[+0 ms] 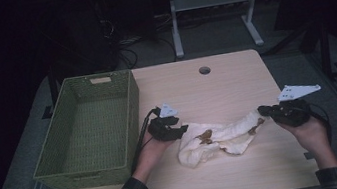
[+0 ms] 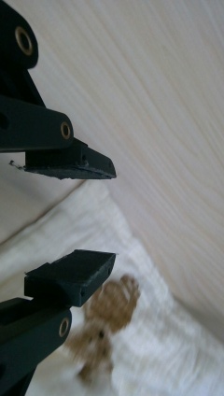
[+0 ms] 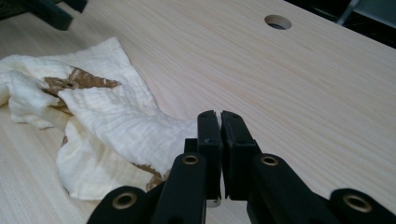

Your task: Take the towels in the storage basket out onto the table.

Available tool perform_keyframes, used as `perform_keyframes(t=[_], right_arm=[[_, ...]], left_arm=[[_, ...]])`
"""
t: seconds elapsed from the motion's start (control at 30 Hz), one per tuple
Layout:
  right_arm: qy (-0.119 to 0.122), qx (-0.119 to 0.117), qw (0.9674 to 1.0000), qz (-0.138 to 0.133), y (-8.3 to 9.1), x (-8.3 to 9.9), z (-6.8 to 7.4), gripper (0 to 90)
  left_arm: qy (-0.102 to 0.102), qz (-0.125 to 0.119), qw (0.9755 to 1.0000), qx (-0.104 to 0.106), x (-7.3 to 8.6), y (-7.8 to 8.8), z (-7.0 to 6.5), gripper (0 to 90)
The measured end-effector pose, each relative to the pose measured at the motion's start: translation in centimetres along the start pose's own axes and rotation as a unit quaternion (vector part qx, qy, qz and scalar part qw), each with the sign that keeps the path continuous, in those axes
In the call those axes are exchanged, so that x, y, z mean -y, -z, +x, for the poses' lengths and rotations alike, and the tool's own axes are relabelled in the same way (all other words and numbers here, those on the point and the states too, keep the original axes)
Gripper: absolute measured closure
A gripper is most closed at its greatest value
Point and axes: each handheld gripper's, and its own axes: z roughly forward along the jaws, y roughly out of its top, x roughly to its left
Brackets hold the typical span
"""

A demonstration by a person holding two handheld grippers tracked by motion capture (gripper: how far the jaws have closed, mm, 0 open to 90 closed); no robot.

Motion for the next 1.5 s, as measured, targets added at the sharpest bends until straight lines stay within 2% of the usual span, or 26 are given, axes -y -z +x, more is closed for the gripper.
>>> perform_keyframes(t=[0.03, 0.13, 0.23, 0.27, 0.37, 0.47, 0.53, 0.57, 0.63, 0.67, 0.7, 0.8, 0.9, 1.03, 1.3, 1.5], right_arm=[[0.001, -0.001, 1.0000, 0.001, -0.1, 0.0, 0.0, 87.1], [0.004, -0.005, 1.0000, 0.002, -0.2, 0.0, 0.1, 87.1], [0.005, -0.006, 1.0000, 0.003, -0.4, 0.0, 0.1, 87.1], [0.005, -0.006, 1.0000, 0.003, -0.4, 0.0, 0.1, 87.1], [0.007, -0.008, 0.9999, 0.004, -0.5, 0.1, 0.1, 87.1], [0.005, -0.011, 0.9999, 0.005, -0.7, 0.1, 0.0, 87.1], [0.004, -0.013, 0.9999, 0.004, -0.7, 0.1, 0.0, 87.1], [0.002, -0.014, 0.9999, 0.002, -0.8, 0.1, 0.0, 87.1], [0.000, -0.015, 0.9999, 0.002, -0.8, 0.1, -0.1, 87.1], [0.000, -0.015, 0.9999, 0.002, -0.8, 0.1, -0.2, 87.1], [-0.002, -0.015, 0.9999, -0.002, -0.7, 0.1, -0.3, 87.1], [-0.007, -0.014, 0.9999, -0.007, -0.4, -0.1, -0.7, 87.1], [-0.015, -0.012, 0.9997, -0.016, -0.3, -0.5, -1.4, 87.1], [-0.020, -0.008, 0.9995, -0.023, -0.4, -1.4, -2.4, 87.0], [-0.019, -0.001, 0.9996, -0.023, -1.1, -3.2, -4.6, 87.1], [-0.026, 0.004, 0.9995, -0.016, -3.1, -4.6, -6.3, 87.0]], left_arm=[[-0.003, 0.004, 1.0000, -0.004, -0.1, -0.3, 0.3, 52.4], [0.005, 0.008, 0.9999, -0.010, -0.3, -1.4, 1.1, 53.9], [0.003, 0.023, 0.9997, -0.006, -0.5, -2.5, 1.4, 55.2], [0.006, 0.027, 0.9996, 0.003, -0.5, -3.0, 1.4, 55.2], [-0.003, 0.044, 0.9990, -0.002, -0.3, -4.0, 1.5, 57.9], [-0.003, 0.057, 0.9984, -0.003, -0.1, -4.7, 1.7, 65.8], [-0.002, 0.057, 0.9983, 0.007, -0.1, -4.8, 1.8, 75.3], [-0.003, 0.060, 0.9982, 0.008, -0.1, -4.8, 1.8, 81.4], [-0.006, 0.061, 0.9981, 0.004, -0.3, -4.6, 1.7, 86.6], [0.000, 0.057, 0.9984, 0.003, -0.5, -4.4, 1.6, 87.0], [-0.005, 0.053, 0.9986, 0.000, -0.7, -4.1, 1.7, 87.2], [0.001, 0.032, 0.9994, -0.013, -1.4, -3.1, 1.9, 87.3], [0.012, 0.010, 0.9996, -0.024, -2.1, -2.3, 2.2, 87.4], [0.015, 0.000, 0.9991, -0.040, -2.8, -1.4, 2.8, 87.4], [0.031, -0.024, 0.9964, -0.076, -4.2, -0.3, 4.1, 87.7], [0.036, -0.025, 0.9936, -0.104, -4.8, -0.9, 4.9, 87.7]])
